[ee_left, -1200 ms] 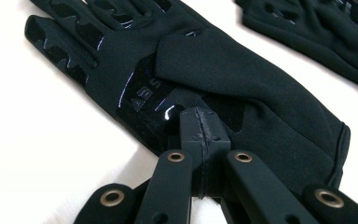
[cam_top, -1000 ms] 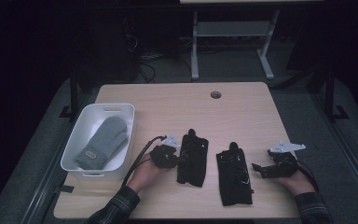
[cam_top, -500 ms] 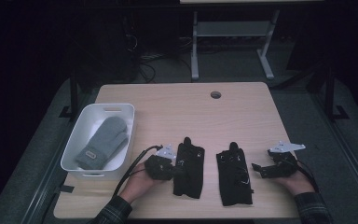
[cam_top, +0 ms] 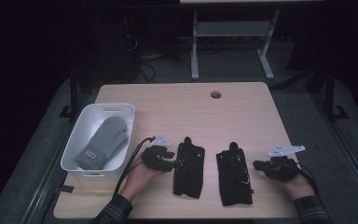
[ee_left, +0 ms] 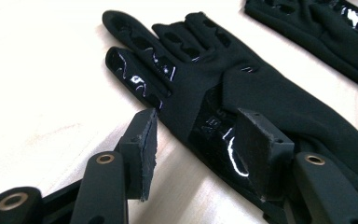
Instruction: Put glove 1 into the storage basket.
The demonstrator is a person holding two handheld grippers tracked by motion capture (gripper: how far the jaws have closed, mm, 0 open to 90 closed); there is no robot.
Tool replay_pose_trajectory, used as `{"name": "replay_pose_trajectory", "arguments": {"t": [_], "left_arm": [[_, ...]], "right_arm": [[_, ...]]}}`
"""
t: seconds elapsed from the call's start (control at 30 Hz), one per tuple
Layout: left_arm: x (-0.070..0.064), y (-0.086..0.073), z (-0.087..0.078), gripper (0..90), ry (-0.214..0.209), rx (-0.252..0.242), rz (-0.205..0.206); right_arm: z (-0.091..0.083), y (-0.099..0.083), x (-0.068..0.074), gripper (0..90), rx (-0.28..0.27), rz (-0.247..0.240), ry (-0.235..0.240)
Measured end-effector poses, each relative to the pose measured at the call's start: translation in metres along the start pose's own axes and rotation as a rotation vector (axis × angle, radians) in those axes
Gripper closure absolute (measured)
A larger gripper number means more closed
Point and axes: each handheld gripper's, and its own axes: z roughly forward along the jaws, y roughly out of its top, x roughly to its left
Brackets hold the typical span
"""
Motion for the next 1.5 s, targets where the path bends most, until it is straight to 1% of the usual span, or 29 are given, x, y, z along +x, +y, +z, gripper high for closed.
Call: {"name": "replay_pose_trajectory", "arguments": {"t": [0.07,0.13,0.2,0.27,0.33,0.4,0.47,0.5,0.53,0.57,0.6,0.67,0.7,0.73,0.77,0.8,0.83,0.87,0.9,0.97,1.0,1.13,1.17,1.27,1.33,1.37,1.4,1.43,1.5], "left_arm": [[0.000,0.000,0.003,48.4,-0.002,0.000,-0.006],[0.000,0.000,0.007,49.5,0.004,0.011,0.001],[0.000,0.000,0.009,54.3,0.015,0.020,0.016],[-0.002,-0.001,0.010,60.2,0.012,0.032,0.024],[-0.003,-0.001,0.011,65.1,0.004,0.023,0.011],[-0.003,-0.001,0.011,70.4,0.004,0.031,0.017],[-0.003,-0.001,0.011,76.0,-0.005,0.027,0.006],[-0.003,-0.001,0.011,78.7,-0.008,0.025,0.004],[-0.004,-0.001,0.011,81.9,-0.009,0.024,0.007],[-0.004,-0.001,0.011,83.9,-0.006,0.023,0.009],[-0.005,0.000,0.011,85.3,-0.005,0.015,-0.003],[-0.005,0.000,0.010,86.2,-0.014,0.017,-0.013],[-0.005,-0.001,0.010,86.4,-0.019,0.017,-0.019],[-0.005,-0.001,0.009,86.5,-0.024,0.017,-0.030],[-0.005,-0.001,0.008,86.6,-0.031,0.023,-0.030],[-0.007,-0.001,0.007,86.7,-0.039,0.015,-0.048],[-0.007,-0.001,0.006,86.7,-0.045,0.019,-0.044],[-0.009,-0.001,0.006,86.7,-0.053,0.006,-0.061],[-0.009,-0.001,0.005,86.7,-0.062,0.009,-0.057],[-0.011,0.000,0.004,86.7,-0.081,0.006,-0.066],[-0.012,0.000,0.004,86.7,-0.089,0.010,-0.064],[-0.018,0.000,0.004,86.7,-0.115,0.009,-0.074],[-0.019,0.000,0.003,86.7,-0.120,0.008,-0.070],[-0.022,0.001,0.002,86.7,-0.139,-0.007,-0.072],[-0.024,0.003,0.001,86.7,-0.139,-0.027,-0.075],[-0.024,0.004,0.000,86.7,-0.144,-0.032,-0.069],[-0.025,0.006,0.000,86.7,-0.143,-0.041,-0.072],[-0.024,0.008,-0.002,86.7,-0.142,-0.048,-0.069],[-0.022,0.010,-0.005,86.8,-0.147,-0.066,-0.075]], "right_arm": [[-0.001,-0.002,0.004,90.0,0.010,-0.003,0.021],[0.001,-0.003,0.007,90.0,0.021,-0.009,0.040],[0.003,-0.002,0.009,90.0,0.037,-0.019,0.054],[0.006,-0.001,0.011,90.0,0.045,-0.024,0.066],[0.009,0.000,0.013,90.0,0.055,-0.028,0.077],[0.011,0.001,0.014,90.0,0.059,-0.028,0.088],[0.013,0.003,0.016,90.0,0.062,-0.031,0.098],[0.014,0.003,0.016,90.0,0.063,-0.041,0.102],[0.015,0.004,0.018,90.0,0.063,-0.038,0.107],[0.015,0.004,0.018,90.0,0.065,-0.047,0.111],[0.016,0.005,0.019,90.0,0.064,-0.045,0.112],[0.017,0.006,0.021,90.0,0.070,-0.048,0.115],[0.017,0.006,0.021,90.0,0.068,-0.058,0.115],[0.018,0.007,0.022,90.0,0.066,-0.051,0.118],[0.018,0.008,0.023,90.0,0.066,-0.058,0.121],[0.019,0.009,0.024,90.0,0.065,-0.059,0.123],[0.019,0.009,0.025,90.0,0.061,-0.062,0.126],[0.019,0.010,0.025,90.0,0.066,-0.065,0.126],[0.020,0.011,0.027,90.0,0.060,-0.065,0.129],[0.021,0.012,0.029,90.0,0.060,-0.059,0.135],[0.021,0.013,0.029,90.0,0.055,-0.066,0.137],[0.021,0.014,0.030,90.0,0.062,-0.070,0.137],[0.021,0.014,0.030,90.0,0.063,-0.070,0.139],[0.021,0.014,0.030,90.0,0.061,-0.069,0.142],[0.022,0.014,0.031,90.0,0.063,-0.063,0.147],[0.023,0.014,0.032,90.0,0.065,-0.065,0.150],[0.024,0.015,0.032,90.0,0.063,-0.076,0.152],[0.024,0.016,0.034,90.0,0.067,-0.070,0.155],[0.027,0.018,0.037,90.0,0.062,-0.081,0.163]]}}
